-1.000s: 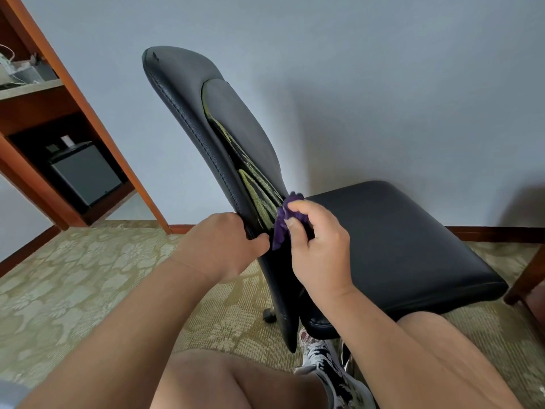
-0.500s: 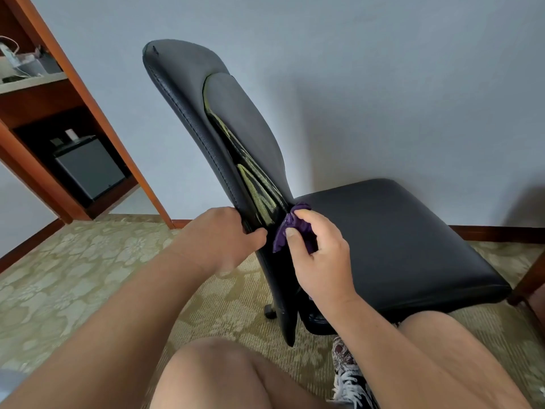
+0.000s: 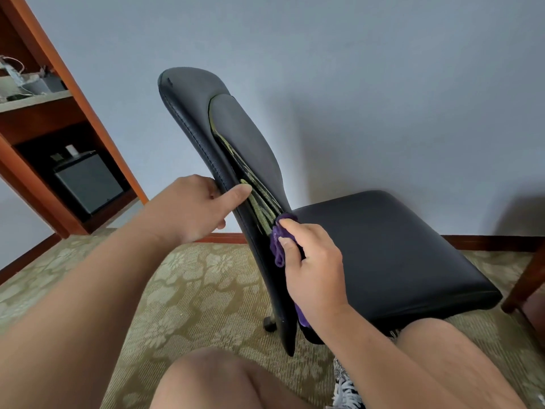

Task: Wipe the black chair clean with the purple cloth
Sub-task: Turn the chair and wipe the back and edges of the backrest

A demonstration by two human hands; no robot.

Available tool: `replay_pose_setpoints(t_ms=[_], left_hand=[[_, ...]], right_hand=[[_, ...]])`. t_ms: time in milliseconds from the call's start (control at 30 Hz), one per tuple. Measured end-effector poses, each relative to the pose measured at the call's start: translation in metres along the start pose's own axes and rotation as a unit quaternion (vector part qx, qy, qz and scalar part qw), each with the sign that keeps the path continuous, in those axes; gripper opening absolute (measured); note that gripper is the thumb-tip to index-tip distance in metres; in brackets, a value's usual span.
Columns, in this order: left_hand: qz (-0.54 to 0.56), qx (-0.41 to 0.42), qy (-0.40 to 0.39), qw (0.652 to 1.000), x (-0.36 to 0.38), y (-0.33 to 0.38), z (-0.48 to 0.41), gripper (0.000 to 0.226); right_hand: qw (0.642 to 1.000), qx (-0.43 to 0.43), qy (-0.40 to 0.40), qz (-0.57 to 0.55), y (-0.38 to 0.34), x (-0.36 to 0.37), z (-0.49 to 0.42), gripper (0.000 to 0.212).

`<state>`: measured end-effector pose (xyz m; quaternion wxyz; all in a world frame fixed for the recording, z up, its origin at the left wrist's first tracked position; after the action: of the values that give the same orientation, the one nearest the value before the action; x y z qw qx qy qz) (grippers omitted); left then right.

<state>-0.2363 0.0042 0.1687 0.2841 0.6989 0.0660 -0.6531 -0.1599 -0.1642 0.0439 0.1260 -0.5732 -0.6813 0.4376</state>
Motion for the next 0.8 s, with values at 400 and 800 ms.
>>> replay_pose_setpoints(t_ms=[400, 800], left_hand=[[-0.341, 0.094, -0.039, 0.935, 0.016, 0.027, -0.008, 0.053], [-0.320, 0.020, -0.010, 0.947, 0.017, 0.018, -0.012, 0.031]], right_hand=[[0.999, -0.003, -0.038, 0.031, 0.003, 0.031, 0.015, 0.030], [0.996, 0.038, -0.065, -0.040, -0.013, 0.031, -0.005, 0.030]])
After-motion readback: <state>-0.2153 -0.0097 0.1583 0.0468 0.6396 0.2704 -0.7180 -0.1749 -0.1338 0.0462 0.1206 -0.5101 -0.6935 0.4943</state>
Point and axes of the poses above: each hand's wrist, its own z-axis away from the middle knuckle, its own x-axis out of the palm, y = z × x, the point moved 7 cm from there along -z, towards the middle knuckle, and after that the axes turned 13 degrees about -y, right-handed, at the moved point
